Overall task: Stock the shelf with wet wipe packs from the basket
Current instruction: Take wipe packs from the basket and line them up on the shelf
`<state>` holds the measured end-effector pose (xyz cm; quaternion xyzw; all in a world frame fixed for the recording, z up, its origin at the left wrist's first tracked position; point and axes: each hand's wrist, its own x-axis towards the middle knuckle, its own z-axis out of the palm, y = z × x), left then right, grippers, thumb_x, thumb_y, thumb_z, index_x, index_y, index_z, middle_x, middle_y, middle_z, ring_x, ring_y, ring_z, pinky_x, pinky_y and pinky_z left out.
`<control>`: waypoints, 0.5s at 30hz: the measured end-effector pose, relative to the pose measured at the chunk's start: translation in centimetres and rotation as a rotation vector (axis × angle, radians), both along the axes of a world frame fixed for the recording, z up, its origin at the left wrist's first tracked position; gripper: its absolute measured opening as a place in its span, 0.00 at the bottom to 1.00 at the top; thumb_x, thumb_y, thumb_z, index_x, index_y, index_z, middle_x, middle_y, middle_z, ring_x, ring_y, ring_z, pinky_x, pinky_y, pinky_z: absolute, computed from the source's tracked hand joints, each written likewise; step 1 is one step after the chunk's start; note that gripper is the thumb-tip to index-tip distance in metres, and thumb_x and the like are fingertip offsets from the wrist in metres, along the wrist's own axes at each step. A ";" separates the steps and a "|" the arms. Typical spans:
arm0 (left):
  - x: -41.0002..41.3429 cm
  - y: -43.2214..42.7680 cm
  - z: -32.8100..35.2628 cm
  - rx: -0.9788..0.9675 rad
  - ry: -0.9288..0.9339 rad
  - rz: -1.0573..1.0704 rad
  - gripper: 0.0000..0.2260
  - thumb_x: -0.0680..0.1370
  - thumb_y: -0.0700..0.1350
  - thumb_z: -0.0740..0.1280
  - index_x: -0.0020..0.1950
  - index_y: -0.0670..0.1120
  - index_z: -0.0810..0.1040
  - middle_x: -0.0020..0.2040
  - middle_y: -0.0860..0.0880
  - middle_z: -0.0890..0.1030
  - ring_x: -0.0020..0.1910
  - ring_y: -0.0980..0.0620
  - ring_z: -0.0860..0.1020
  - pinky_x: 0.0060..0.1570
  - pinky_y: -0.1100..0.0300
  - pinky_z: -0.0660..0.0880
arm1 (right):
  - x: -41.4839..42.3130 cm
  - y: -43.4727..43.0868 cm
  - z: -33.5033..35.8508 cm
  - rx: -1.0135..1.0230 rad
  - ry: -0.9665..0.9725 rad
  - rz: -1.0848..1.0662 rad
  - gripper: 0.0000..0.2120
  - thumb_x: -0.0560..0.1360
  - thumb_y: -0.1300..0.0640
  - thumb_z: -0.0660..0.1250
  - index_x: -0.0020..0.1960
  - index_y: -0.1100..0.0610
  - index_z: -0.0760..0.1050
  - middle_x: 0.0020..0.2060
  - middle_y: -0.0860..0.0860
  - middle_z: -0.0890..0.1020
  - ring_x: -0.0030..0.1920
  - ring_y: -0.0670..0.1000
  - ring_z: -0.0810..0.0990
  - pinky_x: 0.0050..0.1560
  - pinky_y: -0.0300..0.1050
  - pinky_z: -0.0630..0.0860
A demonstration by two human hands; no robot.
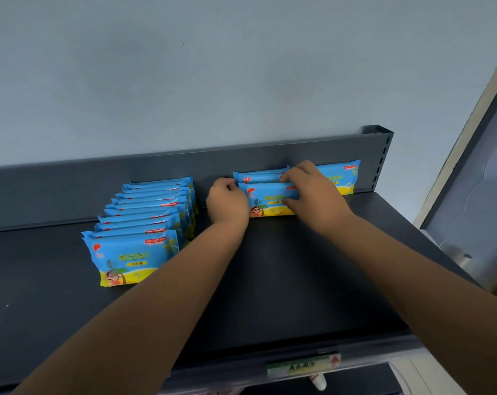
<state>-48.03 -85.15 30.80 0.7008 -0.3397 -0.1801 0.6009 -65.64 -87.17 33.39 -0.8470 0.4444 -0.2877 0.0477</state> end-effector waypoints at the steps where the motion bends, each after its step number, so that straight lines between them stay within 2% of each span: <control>1: -0.2 0.2 0.0 -0.012 0.016 0.001 0.11 0.84 0.42 0.58 0.50 0.44 0.80 0.46 0.46 0.82 0.46 0.46 0.81 0.45 0.50 0.80 | 0.4 -0.1 -0.1 0.005 -0.009 -0.032 0.21 0.73 0.59 0.76 0.63 0.54 0.74 0.61 0.51 0.72 0.53 0.56 0.80 0.54 0.55 0.79; 3: -0.8 0.6 0.1 -0.030 0.051 -0.010 0.14 0.85 0.46 0.58 0.43 0.44 0.75 0.40 0.49 0.78 0.39 0.50 0.76 0.36 0.56 0.71 | 1.1 -0.3 -0.2 0.025 -0.033 -0.105 0.24 0.72 0.58 0.76 0.65 0.54 0.71 0.63 0.52 0.69 0.52 0.58 0.80 0.55 0.56 0.80; 4: -1.0 0.8 -0.1 -0.031 0.067 -0.036 0.14 0.85 0.48 0.58 0.44 0.44 0.75 0.40 0.49 0.78 0.38 0.52 0.76 0.36 0.58 0.70 | 1.5 -0.4 -0.4 0.052 -0.063 -0.141 0.27 0.71 0.58 0.77 0.66 0.55 0.69 0.64 0.52 0.69 0.53 0.58 0.80 0.55 0.55 0.80; 7: -1.3 1.1 -0.6 0.007 0.097 -0.130 0.07 0.80 0.48 0.66 0.54 0.46 0.79 0.50 0.48 0.83 0.46 0.53 0.81 0.42 0.56 0.78 | 2.2 -0.6 -0.8 0.205 -0.222 -0.223 0.30 0.71 0.58 0.77 0.68 0.58 0.66 0.62 0.54 0.73 0.57 0.57 0.78 0.54 0.50 0.77; 9: -1.3 1.1 -1.0 0.044 0.054 -0.153 0.09 0.76 0.45 0.69 0.56 0.48 0.79 0.54 0.48 0.82 0.50 0.51 0.82 0.49 0.51 0.82 | 2.3 -0.8 -1.0 0.307 -0.277 -0.259 0.27 0.72 0.57 0.77 0.65 0.60 0.68 0.54 0.53 0.76 0.55 0.55 0.78 0.48 0.46 0.73; 12: -1.3 1.0 -1.2 0.055 -0.011 -0.148 0.10 0.76 0.41 0.71 0.56 0.47 0.78 0.55 0.47 0.82 0.51 0.50 0.81 0.52 0.48 0.82 | 2.2 -1.0 -0.8 0.411 -0.291 -0.268 0.19 0.74 0.55 0.76 0.58 0.59 0.71 0.46 0.51 0.76 0.49 0.53 0.76 0.41 0.43 0.69; 15: -1.3 1.0 -1.1 0.068 -0.022 -0.131 0.11 0.76 0.40 0.71 0.57 0.46 0.77 0.55 0.47 0.81 0.51 0.49 0.81 0.51 0.48 0.81 | 2.2 -1.4 -0.8 0.432 -0.275 -0.235 0.16 0.73 0.53 0.76 0.54 0.56 0.72 0.47 0.51 0.77 0.50 0.53 0.77 0.42 0.44 0.69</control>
